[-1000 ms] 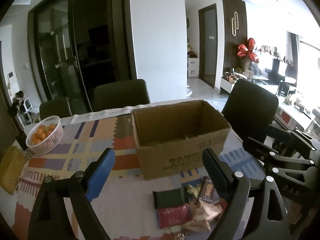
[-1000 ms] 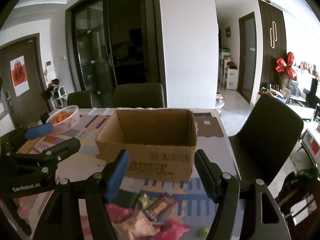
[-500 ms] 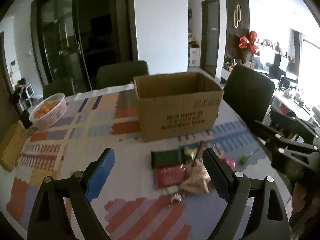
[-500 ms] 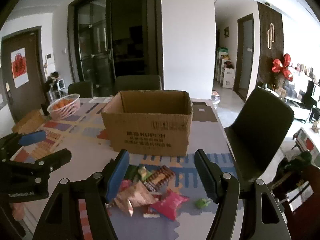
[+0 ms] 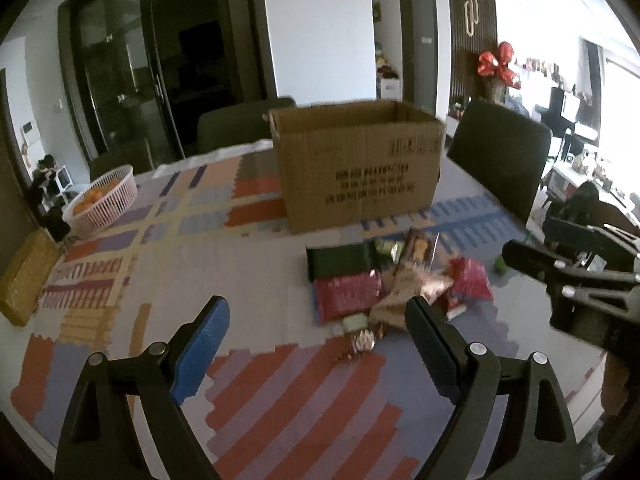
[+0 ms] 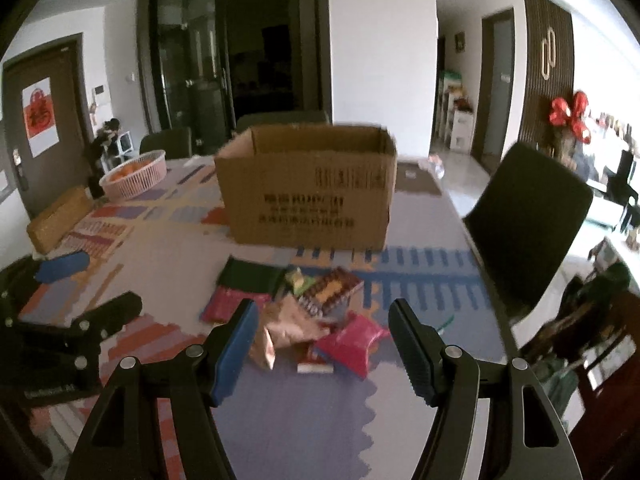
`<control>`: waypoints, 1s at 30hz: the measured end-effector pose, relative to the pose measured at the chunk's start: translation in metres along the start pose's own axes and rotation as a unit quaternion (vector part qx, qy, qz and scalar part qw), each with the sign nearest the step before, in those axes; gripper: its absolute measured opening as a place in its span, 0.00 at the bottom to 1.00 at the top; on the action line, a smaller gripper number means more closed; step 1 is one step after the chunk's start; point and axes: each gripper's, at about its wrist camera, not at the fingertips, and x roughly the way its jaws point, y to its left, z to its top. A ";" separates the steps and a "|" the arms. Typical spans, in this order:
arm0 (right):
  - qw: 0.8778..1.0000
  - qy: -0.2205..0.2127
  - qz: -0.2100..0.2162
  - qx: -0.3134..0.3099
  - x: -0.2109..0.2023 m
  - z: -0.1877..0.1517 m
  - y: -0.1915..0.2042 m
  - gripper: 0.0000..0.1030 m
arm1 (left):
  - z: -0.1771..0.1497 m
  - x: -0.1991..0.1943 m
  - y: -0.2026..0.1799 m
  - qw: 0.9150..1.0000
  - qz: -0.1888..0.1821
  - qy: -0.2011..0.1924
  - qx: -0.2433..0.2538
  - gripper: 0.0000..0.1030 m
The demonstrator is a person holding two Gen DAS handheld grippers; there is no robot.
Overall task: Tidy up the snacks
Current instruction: 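Return both grippers to the pile and grasp the wrapped candy with the left gripper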
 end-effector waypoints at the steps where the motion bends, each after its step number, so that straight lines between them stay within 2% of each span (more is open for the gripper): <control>1: 1.000 0.005 0.001 0.004 0.003 -0.002 -0.001 0.66 | -0.003 0.003 0.000 1.000 -0.002 0.004 0.000 0.87; 10: 0.998 0.047 -0.001 0.036 0.034 -0.016 -0.010 0.66 | -0.019 0.041 -0.005 0.998 -0.020 0.052 -0.003 0.86; 21: 0.993 0.097 -0.001 0.073 0.072 -0.027 -0.025 0.66 | -0.029 0.083 -0.013 0.994 -0.034 0.102 -0.003 0.74; 30: 0.990 0.109 -0.015 0.089 0.095 -0.026 -0.031 0.66 | -0.032 0.105 -0.015 0.992 -0.043 0.122 -0.007 0.64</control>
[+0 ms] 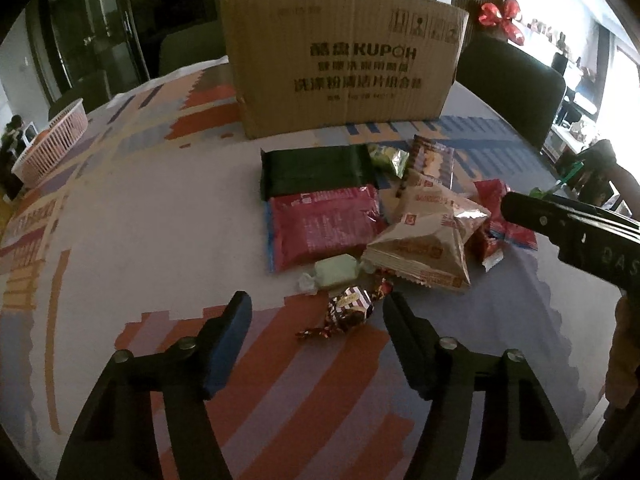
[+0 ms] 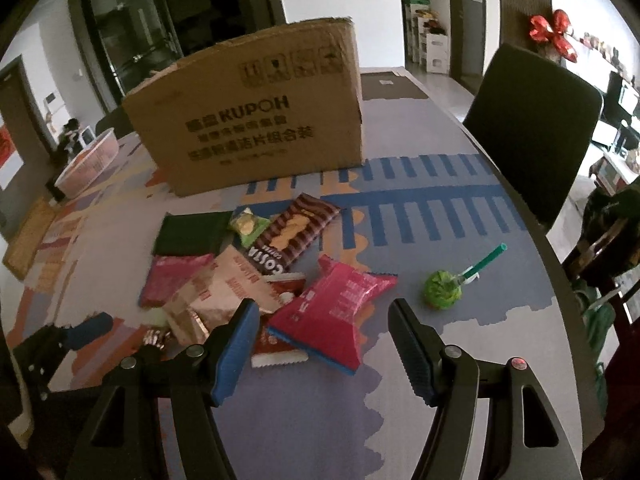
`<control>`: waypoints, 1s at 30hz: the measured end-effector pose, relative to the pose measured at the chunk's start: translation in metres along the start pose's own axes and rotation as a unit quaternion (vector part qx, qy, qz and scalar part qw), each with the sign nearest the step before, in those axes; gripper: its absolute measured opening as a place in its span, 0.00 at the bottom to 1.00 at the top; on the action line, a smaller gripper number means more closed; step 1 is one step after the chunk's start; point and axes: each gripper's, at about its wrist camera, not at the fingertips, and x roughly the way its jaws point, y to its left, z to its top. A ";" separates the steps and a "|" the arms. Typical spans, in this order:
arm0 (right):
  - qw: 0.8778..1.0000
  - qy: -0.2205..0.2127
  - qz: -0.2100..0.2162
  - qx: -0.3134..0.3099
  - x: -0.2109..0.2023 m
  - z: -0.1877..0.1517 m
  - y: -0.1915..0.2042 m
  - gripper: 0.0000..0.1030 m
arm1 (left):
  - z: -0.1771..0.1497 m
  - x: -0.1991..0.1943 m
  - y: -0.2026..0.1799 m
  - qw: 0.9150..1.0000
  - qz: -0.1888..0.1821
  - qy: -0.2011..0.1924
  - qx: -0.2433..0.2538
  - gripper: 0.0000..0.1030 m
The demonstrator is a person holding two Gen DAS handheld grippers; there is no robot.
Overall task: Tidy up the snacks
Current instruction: 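Return both grippers to the pile and grasp the wrapped candy with the left gripper, then grasp the pink packet with the right gripper while the left gripper lifts the candy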
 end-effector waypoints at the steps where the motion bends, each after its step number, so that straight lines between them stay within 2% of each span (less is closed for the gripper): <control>1: 1.000 0.002 0.000 0.005 0.003 0.001 -0.002 0.66 | 0.001 0.001 0.000 1.000 0.000 0.001 0.001 0.62; 12: 1.000 0.022 -0.011 0.016 0.026 0.010 -0.005 0.55 | 0.004 0.012 -0.002 1.000 -0.019 0.017 -0.008 0.44; 17: 0.999 0.029 -0.011 0.012 0.029 0.009 -0.006 0.43 | 0.004 0.013 -0.001 0.999 -0.024 0.018 -0.019 0.36; 21: 0.999 0.034 -0.015 -0.001 0.026 0.007 -0.005 0.36 | 0.005 0.013 0.000 0.999 -0.033 0.018 -0.030 0.34; 24: 0.999 0.037 -0.014 -0.007 0.023 0.004 -0.004 0.34 | 0.005 0.013 0.001 0.998 -0.040 0.018 -0.038 0.31; 26: 0.999 0.035 -0.015 -0.014 0.019 0.002 -0.003 0.33 | 0.005 0.012 0.001 0.998 -0.045 0.019 -0.042 0.24; 30: 0.999 0.027 -0.015 -0.021 0.011 0.000 -0.001 0.33 | 0.004 0.007 0.000 0.998 -0.044 0.014 -0.045 0.23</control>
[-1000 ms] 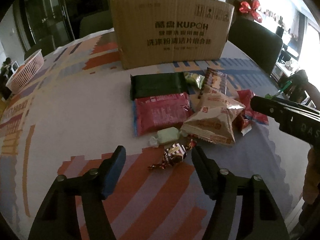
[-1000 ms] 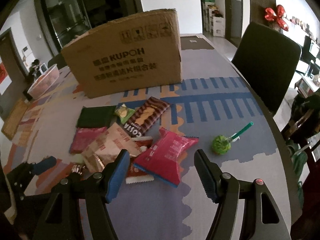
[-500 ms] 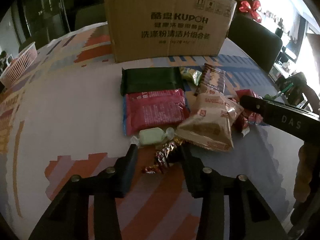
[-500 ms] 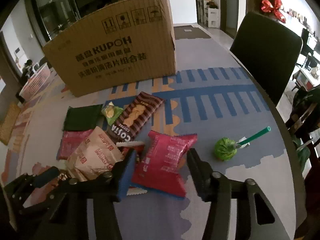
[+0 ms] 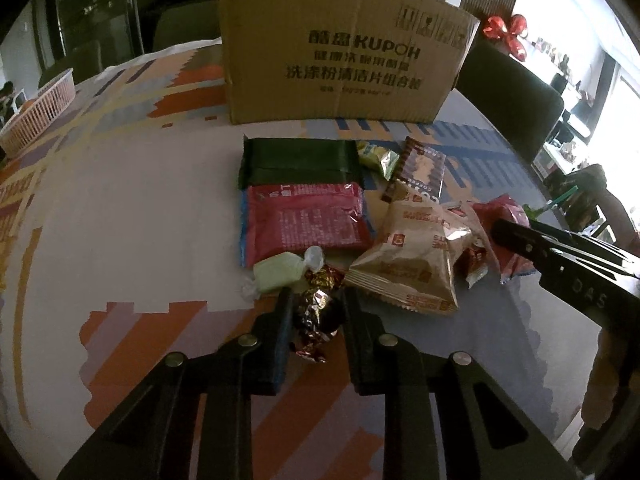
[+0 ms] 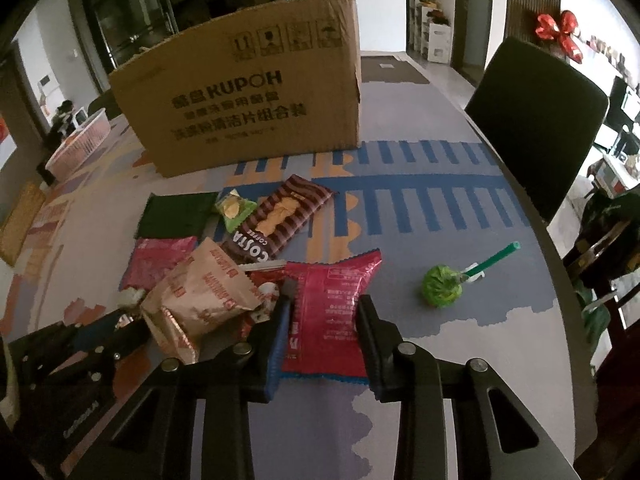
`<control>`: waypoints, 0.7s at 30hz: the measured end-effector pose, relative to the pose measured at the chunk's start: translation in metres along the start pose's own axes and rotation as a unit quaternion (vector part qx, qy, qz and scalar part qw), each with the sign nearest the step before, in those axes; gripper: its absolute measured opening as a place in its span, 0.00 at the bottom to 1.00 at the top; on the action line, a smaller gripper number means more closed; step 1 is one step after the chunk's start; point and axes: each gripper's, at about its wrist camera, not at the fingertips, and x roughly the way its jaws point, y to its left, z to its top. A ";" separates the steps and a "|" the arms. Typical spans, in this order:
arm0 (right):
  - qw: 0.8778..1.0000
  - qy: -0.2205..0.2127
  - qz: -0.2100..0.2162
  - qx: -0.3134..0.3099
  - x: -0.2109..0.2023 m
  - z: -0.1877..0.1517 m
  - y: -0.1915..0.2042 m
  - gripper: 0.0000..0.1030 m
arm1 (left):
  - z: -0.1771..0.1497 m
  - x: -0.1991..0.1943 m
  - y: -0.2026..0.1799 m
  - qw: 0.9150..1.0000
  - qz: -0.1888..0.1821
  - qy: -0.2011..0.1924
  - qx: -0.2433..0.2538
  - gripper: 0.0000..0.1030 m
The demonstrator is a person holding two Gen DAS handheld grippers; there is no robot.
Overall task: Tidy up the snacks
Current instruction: 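Grasp the pink packet with the right gripper while the left gripper lifts the candy, then lower the candy and pink packet into the box and open both grippers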
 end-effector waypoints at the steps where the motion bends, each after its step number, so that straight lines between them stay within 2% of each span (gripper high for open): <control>1: 1.000 -0.002 0.000 -0.001 -0.003 -0.001 0.000 0.33 | 0.000 -0.001 0.000 1.000 -0.002 -0.001 0.000 0.23; 9: 1.000 -0.024 0.007 -0.013 -0.026 -0.004 0.005 0.33 | -0.001 -0.018 -0.003 1.000 0.001 -0.016 -0.002 0.23; 21: 0.996 -0.072 0.035 -0.028 -0.064 0.004 0.015 0.33 | 0.017 -0.065 -0.009 0.997 -0.002 -0.076 0.004 0.23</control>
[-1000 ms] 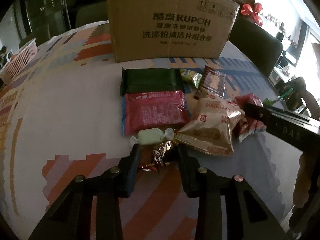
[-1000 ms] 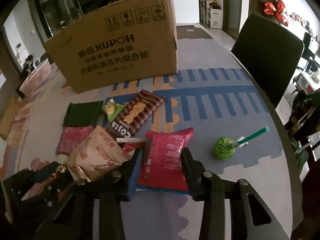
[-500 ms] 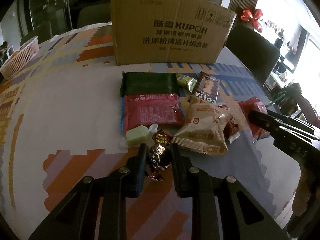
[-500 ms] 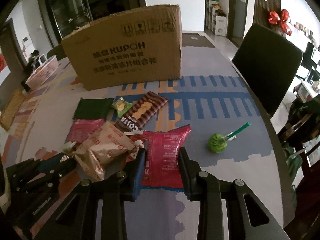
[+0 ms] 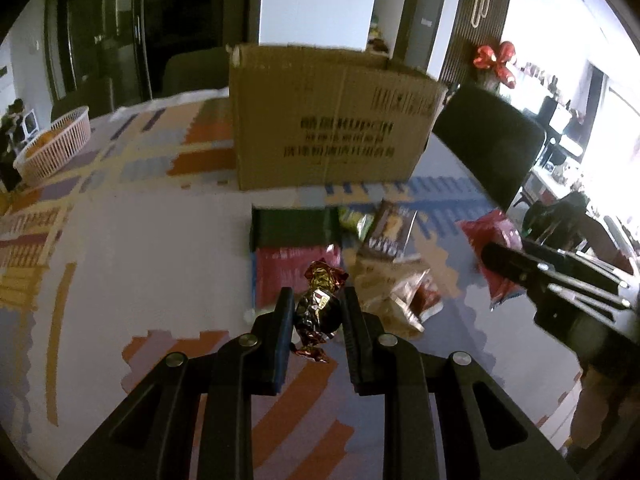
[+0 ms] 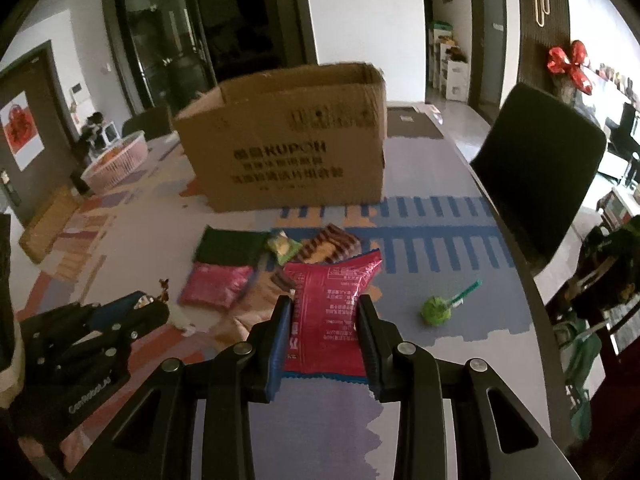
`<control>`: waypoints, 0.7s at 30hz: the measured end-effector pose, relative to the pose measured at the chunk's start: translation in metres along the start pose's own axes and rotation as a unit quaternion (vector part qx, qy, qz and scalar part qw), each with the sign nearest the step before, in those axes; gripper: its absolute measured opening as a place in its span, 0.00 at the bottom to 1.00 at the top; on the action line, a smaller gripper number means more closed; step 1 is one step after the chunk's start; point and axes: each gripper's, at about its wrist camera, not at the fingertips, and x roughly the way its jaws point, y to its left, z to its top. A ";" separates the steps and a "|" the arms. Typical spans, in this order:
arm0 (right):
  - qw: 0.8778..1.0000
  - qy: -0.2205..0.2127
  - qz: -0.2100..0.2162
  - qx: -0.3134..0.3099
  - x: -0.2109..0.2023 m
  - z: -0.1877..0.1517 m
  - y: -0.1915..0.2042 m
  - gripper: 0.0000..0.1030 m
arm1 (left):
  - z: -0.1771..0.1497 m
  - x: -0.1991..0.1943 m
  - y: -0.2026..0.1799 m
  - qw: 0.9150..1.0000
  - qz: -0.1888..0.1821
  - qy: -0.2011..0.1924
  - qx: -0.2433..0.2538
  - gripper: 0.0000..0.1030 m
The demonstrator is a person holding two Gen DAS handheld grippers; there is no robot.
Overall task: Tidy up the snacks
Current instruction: 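Lower the candy and pink packet into the box and open both grippers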
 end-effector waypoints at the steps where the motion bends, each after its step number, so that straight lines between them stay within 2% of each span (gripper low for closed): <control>1: 1.000 -0.004 0.001 0.000 -0.003 0.001 0.001 0.33 | 0.003 -0.003 -0.001 1.000 -0.001 -0.005 0.001 0.23; 9: 0.999 -0.033 0.013 -0.007 -0.016 0.020 0.004 0.33 | 0.033 -0.021 -0.007 0.999 -0.007 -0.051 0.014 0.23; 21: 0.995 -0.093 0.017 -0.031 -0.032 0.078 0.010 0.33 | 0.101 -0.047 -0.013 0.991 -0.003 -0.127 0.042 0.23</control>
